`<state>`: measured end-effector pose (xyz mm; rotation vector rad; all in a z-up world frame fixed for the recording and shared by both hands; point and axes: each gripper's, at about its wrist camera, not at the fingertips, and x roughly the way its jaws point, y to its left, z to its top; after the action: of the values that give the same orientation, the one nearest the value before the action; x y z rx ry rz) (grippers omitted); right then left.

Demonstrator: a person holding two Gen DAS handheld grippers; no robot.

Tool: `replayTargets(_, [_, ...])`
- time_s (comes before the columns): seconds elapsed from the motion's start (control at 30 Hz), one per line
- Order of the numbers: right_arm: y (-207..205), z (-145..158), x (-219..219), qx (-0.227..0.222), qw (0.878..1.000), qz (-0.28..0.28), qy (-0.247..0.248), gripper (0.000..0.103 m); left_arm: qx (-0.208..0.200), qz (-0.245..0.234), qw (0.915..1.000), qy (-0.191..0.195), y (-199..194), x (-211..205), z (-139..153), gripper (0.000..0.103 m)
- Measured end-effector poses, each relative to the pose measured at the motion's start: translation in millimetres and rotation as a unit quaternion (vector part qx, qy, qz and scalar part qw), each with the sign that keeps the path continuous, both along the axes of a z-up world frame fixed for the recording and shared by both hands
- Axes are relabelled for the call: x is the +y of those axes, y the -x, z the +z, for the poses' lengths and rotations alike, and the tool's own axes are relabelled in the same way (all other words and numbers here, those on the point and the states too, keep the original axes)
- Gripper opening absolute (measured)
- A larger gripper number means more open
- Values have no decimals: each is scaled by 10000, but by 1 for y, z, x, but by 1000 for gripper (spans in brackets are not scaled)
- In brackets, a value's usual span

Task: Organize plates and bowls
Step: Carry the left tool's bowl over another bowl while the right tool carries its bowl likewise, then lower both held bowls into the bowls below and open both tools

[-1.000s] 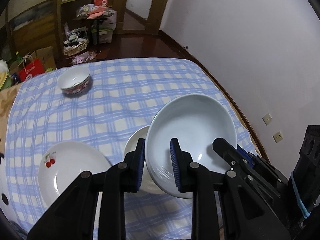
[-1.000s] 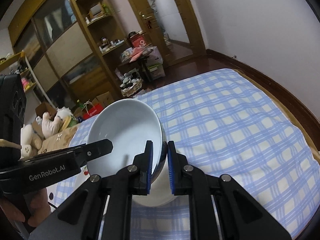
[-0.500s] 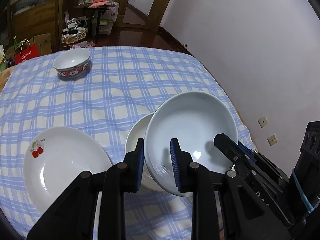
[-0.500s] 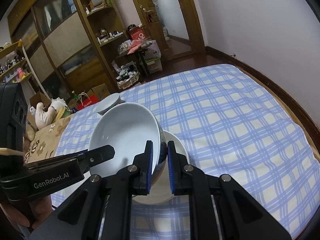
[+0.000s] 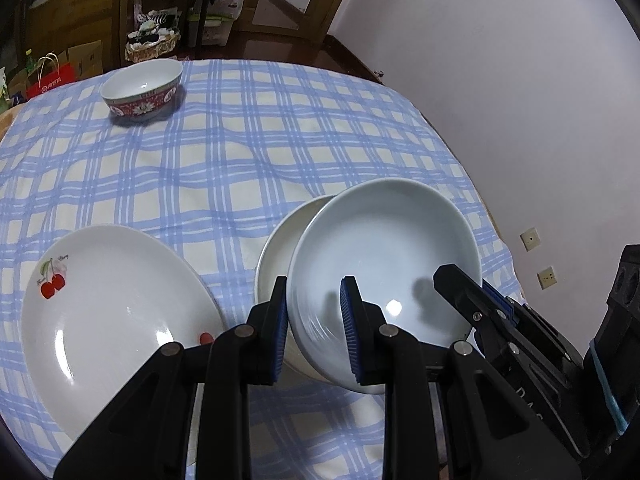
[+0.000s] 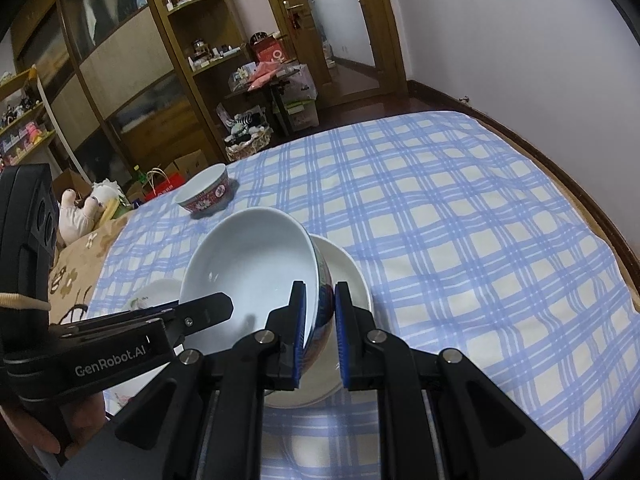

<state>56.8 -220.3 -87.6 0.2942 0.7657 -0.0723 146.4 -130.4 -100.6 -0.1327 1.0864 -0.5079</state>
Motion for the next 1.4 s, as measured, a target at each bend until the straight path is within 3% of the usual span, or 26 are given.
replayTargets(0.53, [-8, -19, 1, 300, 9993, -12, 227, 15, 186, -75, 9995, -235, -2, -9, -19, 24])
replayTargets(0.7, [-14, -23, -2, 343, 9990, 36, 272, 15, 441, -89, 9989, -122, -8, -7, -28, 24])
replayTargets(1.17, [-17, -25, 4, 348, 9988, 69, 332, 15, 259, -94, 9983, -518, -7, -11, -30, 25])
replayTargets(1.4, [-16, -25, 3, 324, 9989, 54, 345, 15, 133, -324, 9965, -761, -2, -17, -28, 27])
